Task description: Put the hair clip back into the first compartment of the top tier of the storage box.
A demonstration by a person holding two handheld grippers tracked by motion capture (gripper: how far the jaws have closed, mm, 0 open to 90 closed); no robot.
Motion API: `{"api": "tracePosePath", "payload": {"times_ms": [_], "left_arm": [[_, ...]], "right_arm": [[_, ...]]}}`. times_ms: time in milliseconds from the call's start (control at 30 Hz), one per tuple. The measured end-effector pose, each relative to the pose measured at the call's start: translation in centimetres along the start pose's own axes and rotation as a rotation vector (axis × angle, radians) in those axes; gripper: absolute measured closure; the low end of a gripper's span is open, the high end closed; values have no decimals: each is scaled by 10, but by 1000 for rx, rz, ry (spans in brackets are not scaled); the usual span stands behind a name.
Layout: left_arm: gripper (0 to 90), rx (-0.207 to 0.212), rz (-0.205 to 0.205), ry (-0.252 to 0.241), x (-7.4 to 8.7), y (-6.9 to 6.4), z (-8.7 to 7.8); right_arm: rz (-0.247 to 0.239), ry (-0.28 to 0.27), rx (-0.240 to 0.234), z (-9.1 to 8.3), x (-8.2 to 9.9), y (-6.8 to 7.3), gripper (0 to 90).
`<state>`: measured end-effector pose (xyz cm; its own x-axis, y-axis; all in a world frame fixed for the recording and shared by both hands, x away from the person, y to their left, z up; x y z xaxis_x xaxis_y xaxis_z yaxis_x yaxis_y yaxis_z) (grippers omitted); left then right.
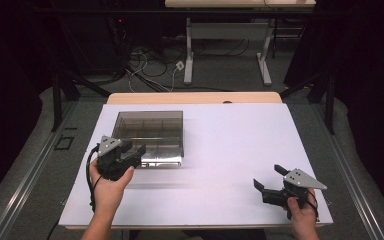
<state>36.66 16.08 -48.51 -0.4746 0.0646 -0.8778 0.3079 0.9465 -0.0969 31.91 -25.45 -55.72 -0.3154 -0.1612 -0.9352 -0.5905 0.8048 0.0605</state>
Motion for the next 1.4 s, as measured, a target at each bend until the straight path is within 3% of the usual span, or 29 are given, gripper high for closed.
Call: {"api": "tracePosePath", "payload": {"times_ms": [200,300,400,600,933,1400], "left_arm": [[623,30,90,32,5,-12,3],[692,50,95,53,7,-15,2],[740,102,93,80,12,-23,0],[810,136,86,90,23,-29,-2],[890,126,60,91,41,-27,-10],[900,100,34,101,58,-19,-15]], "right_arm": [[2,-1,0,1,1,1,88],[-1,4,0,2,1,1,88],[-6,10,1,2,1,1,88],[-3,12,0,1,1,0,89],[-2,6,2,2,1,0,89],[0,7,3,2,1,0,88]]}}
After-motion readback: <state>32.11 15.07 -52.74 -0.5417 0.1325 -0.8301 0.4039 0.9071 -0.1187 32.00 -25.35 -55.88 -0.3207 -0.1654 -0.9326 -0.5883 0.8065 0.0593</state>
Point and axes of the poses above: each handheld gripper's, and its own axes: z roughly forward along the jaws, x roughly out of its underside, y roughly to its left, the point moved 7 cm from there along z, roughly forward along the jaws, and after that the axes turned 6 degrees about -x, right-handed, at the moved point
